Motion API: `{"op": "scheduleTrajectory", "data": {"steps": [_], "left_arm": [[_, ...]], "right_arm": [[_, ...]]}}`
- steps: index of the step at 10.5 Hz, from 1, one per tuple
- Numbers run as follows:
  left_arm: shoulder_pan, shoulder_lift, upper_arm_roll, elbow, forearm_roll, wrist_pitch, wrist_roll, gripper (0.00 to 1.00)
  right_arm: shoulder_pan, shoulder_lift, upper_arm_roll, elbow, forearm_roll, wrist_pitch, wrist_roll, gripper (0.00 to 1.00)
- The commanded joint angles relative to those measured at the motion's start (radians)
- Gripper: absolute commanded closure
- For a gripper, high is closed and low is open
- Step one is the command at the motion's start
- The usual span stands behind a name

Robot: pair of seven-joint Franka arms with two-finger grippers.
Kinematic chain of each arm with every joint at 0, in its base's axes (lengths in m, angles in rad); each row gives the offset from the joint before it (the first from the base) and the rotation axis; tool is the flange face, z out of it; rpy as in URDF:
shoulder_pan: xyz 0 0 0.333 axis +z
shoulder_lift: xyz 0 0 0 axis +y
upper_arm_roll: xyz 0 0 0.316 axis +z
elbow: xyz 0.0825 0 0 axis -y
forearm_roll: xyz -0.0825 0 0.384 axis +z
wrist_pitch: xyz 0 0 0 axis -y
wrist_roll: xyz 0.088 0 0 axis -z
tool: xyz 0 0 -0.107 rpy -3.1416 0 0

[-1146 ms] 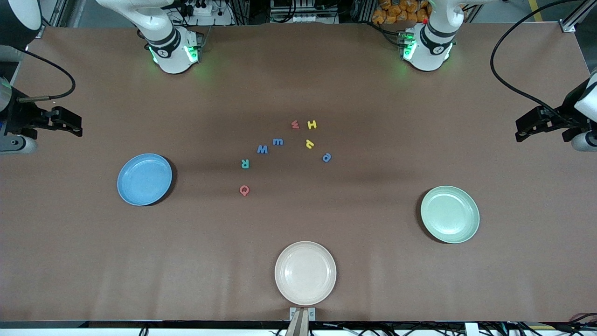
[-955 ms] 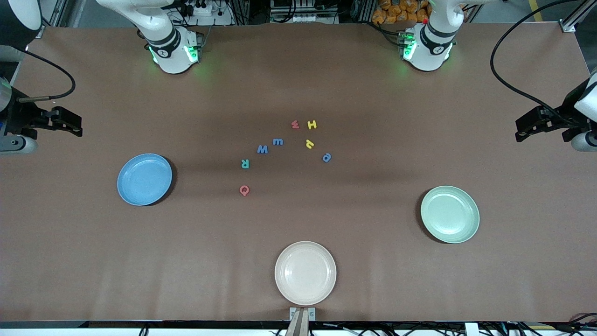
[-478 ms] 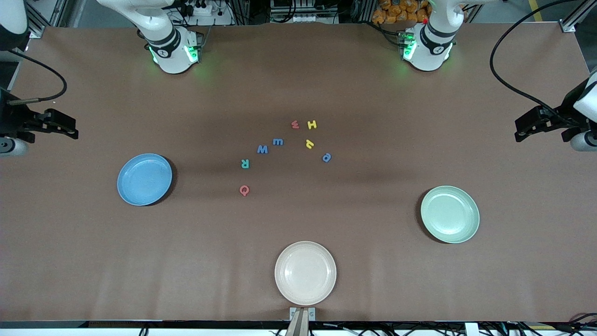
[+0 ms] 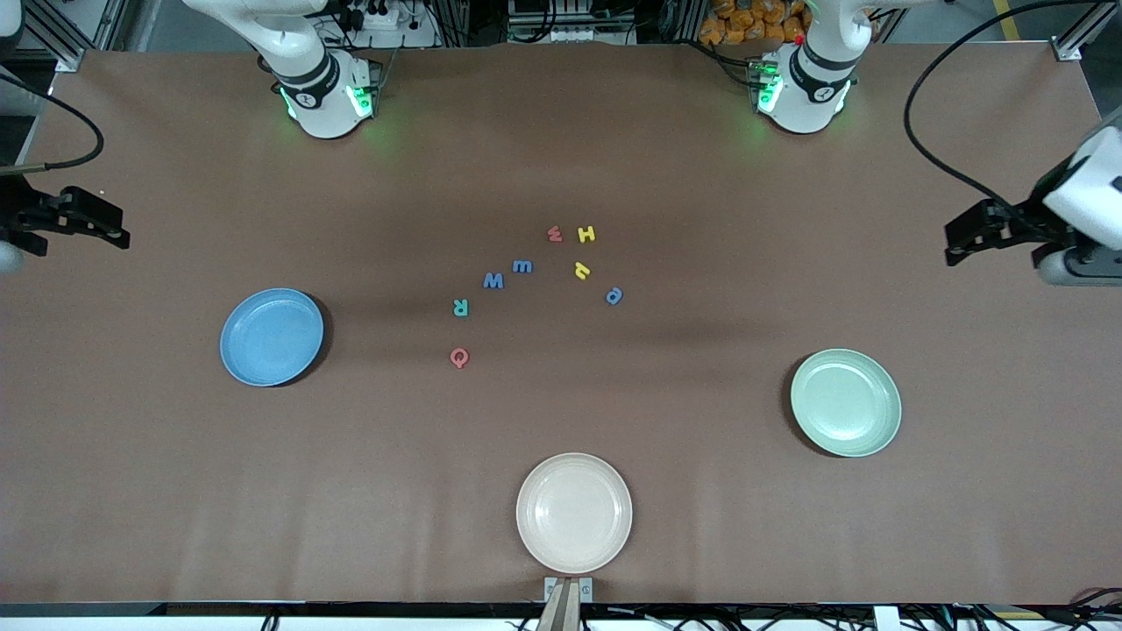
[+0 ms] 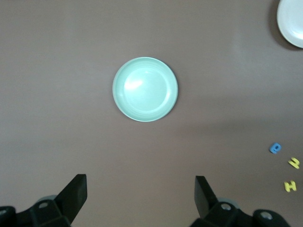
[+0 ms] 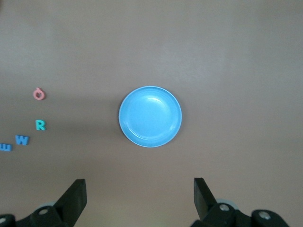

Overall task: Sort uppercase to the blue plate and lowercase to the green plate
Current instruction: 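Move both grippers toward the scattered foam letters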

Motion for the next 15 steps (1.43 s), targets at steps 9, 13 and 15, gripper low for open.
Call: {"op": "scheduleTrajectory", "data": {"steps": [9,13,15], "left_arm": [[-0.015,0.057,-0.280,-0.461,-0.020,0.455,-0.028,0.00],[-0.147,0.166,-0.291,-0.515,0.059,0.571,-0.025,0.00],[-0.172,0.227,-0.291,-0.515,0.061,0.647,-0.028,0.00]], "right_arm": [[0.145,-0.154,0.013,-0.303,0.091,0.224,0.240,0.00],[0.308,-0.125,0.029,-0.426,0.079,0.332,0.544,0.00],[0.362,-0.113,0.029,-0.565,0.079,0.545,0.598,0.00]]}}
